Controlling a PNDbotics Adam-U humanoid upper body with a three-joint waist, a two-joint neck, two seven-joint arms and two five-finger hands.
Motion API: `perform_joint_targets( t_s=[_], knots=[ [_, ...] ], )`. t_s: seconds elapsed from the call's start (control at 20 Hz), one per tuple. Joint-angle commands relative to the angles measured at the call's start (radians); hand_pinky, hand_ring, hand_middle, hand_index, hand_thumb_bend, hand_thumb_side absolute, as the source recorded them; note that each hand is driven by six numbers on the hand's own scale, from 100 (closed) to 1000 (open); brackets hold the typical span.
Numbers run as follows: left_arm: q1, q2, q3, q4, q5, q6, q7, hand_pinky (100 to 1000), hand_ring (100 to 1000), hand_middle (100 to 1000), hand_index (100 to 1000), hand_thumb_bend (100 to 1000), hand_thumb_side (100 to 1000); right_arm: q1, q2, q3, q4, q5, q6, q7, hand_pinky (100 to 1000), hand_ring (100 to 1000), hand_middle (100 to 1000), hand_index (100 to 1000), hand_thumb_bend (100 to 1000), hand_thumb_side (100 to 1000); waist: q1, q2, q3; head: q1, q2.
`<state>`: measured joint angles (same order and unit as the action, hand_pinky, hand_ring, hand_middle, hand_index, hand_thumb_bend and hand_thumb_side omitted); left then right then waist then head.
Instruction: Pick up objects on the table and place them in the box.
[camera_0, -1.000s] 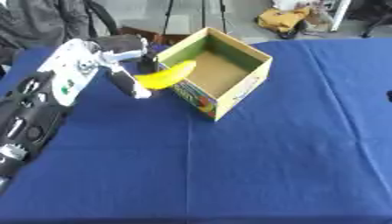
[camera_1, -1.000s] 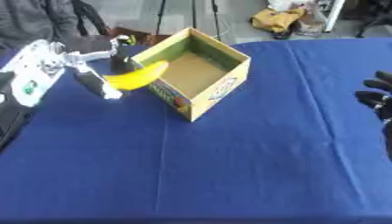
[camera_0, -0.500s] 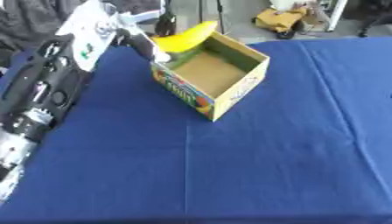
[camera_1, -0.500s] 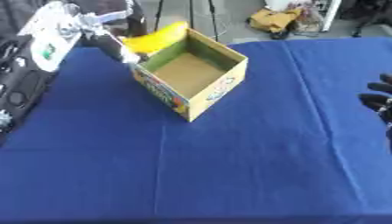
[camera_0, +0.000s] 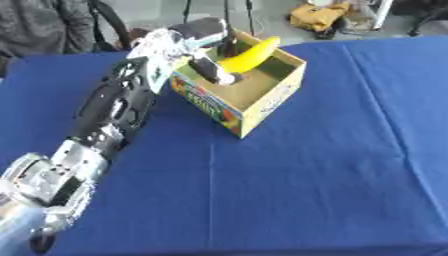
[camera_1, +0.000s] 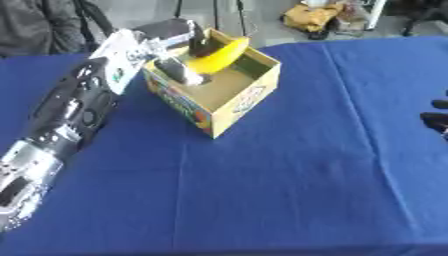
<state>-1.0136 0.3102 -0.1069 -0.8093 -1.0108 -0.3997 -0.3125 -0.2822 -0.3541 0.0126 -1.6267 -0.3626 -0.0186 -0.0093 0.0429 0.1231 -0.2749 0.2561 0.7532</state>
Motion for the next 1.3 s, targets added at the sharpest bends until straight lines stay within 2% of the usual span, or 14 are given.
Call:
perform_joint_targets(
  t_s=[0.05, 0.25, 0.5, 0.55, 0.75, 0.85, 0.9, 1.0, 1.1, 1.15, 1.3],
  knots=[
    [-0.029, 0.01, 0.017, 0.022, -0.054, -0.003, 0.044, 711, 556, 489, 574, 298, 390, -0.017, -0.009, -0.004, -0.01, -0.003, -0.002, 0.003, 819, 675, 679, 805, 100, 920, -0.002, -0.012, -0.002, 0.002, -0.011],
    [-0.029, 0.007, 0.017, 0.036, -0.126, -0.013, 0.056, 724, 578, 511, 601, 308, 404, -0.018, -0.009, -0.004, -0.01, -0.003, -0.002, 0.004, 819, 675, 679, 805, 100, 921, -0.002, -0.012, -0.004, 0.003, -0.012],
    [-0.027, -0.001, 0.029, 0.052, -0.211, -0.04, 0.013, 743, 603, 536, 636, 316, 416, -0.018, -0.009, -0.004, -0.009, -0.003, -0.002, 0.005, 819, 675, 679, 805, 100, 921, -0.003, -0.01, -0.004, 0.004, -0.011],
    [-0.024, -0.003, 0.033, 0.054, -0.228, -0.046, 0.011, 775, 650, 581, 680, 329, 440, -0.018, -0.009, -0.004, -0.009, -0.003, -0.002, 0.006, 819, 675, 679, 805, 100, 921, -0.003, -0.01, -0.004, 0.003, -0.011],
    [-0.021, -0.013, 0.043, 0.088, -0.294, -0.082, -0.039, 779, 661, 592, 688, 330, 457, -0.019, -0.009, -0.004, -0.009, -0.002, -0.002, 0.007, 819, 675, 679, 806, 100, 921, -0.002, -0.009, -0.005, 0.003, -0.01],
    [-0.019, -0.019, 0.057, 0.095, -0.318, -0.1, -0.063, 798, 726, 650, 729, 386, 499, -0.018, -0.009, -0.005, -0.009, -0.002, -0.002, 0.007, 819, 675, 679, 806, 100, 921, -0.003, -0.009, -0.005, 0.001, -0.011],
    [-0.018, -0.021, 0.063, 0.097, -0.323, -0.108, -0.073, 798, 726, 650, 729, 386, 499, -0.018, -0.009, -0.005, -0.009, -0.002, -0.002, 0.006, 819, 675, 679, 806, 100, 921, -0.003, -0.009, -0.005, 0.001, -0.011],
    [-0.017, -0.023, 0.07, 0.099, -0.324, -0.122, -0.088, 827, 802, 747, 778, 477, 561, -0.018, -0.009, -0.006, -0.008, -0.002, -0.002, 0.006, 819, 675, 679, 806, 100, 921, -0.003, -0.009, -0.005, 0.0, -0.011],
    [-0.017, -0.023, 0.073, 0.097, -0.32, -0.13, -0.096, 830, 807, 753, 783, 487, 568, -0.018, -0.009, -0.006, -0.008, -0.002, -0.003, 0.006, 819, 675, 679, 806, 100, 921, -0.003, -0.009, -0.005, 0.0, -0.011],
    [-0.018, -0.024, 0.073, 0.096, -0.315, -0.134, -0.099, 856, 851, 816, 830, 566, 666, -0.018, -0.009, -0.006, -0.008, -0.003, -0.002, 0.006, 819, 675, 679, 805, 100, 921, -0.003, -0.01, -0.005, 0.0, -0.012],
    [-0.019, -0.023, 0.073, 0.092, -0.303, -0.14, -0.106, 856, 851, 816, 830, 566, 666, -0.018, -0.009, -0.006, -0.008, -0.002, -0.002, 0.007, 819, 675, 679, 805, 100, 921, -0.003, -0.01, -0.005, -0.001, -0.012]
  ],
)
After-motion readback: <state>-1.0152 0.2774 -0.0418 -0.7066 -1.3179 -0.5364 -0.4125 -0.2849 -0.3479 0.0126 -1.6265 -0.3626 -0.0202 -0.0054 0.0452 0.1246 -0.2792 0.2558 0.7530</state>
